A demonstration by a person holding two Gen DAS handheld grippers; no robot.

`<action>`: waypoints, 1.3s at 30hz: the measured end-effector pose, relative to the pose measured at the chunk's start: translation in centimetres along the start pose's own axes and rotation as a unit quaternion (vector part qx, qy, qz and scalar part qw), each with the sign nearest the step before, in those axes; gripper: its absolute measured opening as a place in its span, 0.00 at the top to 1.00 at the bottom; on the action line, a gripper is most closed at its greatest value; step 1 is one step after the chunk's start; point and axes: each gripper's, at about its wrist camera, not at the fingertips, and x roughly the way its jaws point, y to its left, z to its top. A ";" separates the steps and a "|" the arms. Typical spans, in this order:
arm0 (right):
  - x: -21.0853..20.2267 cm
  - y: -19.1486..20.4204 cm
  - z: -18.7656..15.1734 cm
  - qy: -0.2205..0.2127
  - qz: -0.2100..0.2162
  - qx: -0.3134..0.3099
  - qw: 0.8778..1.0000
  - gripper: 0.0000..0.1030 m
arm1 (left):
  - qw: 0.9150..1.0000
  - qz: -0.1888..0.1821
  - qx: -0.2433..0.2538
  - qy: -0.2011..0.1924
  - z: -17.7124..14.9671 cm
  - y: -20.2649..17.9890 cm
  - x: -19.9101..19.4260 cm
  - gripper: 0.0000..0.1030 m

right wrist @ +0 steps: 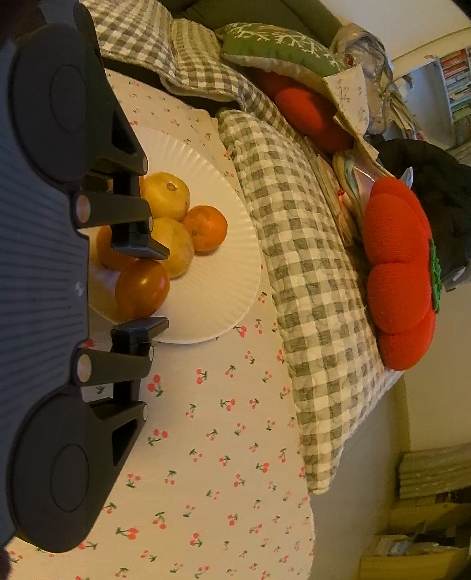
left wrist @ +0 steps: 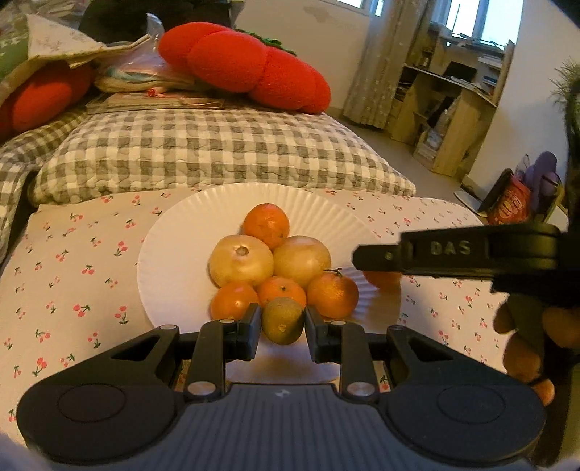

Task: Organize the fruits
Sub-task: 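Carry the yellow fruit and red tomato up and over the plate, then lower both fruits onto the plate and open both grippers, then withdraw both grippers toward the remaining loose fruits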

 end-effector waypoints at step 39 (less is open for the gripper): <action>-6.1 4.3 -2.5 -0.002 0.028 -0.043 0.999 0.40 | 0.994 0.104 0.037 -0.026 -2.2 0.4 -8.2 0.44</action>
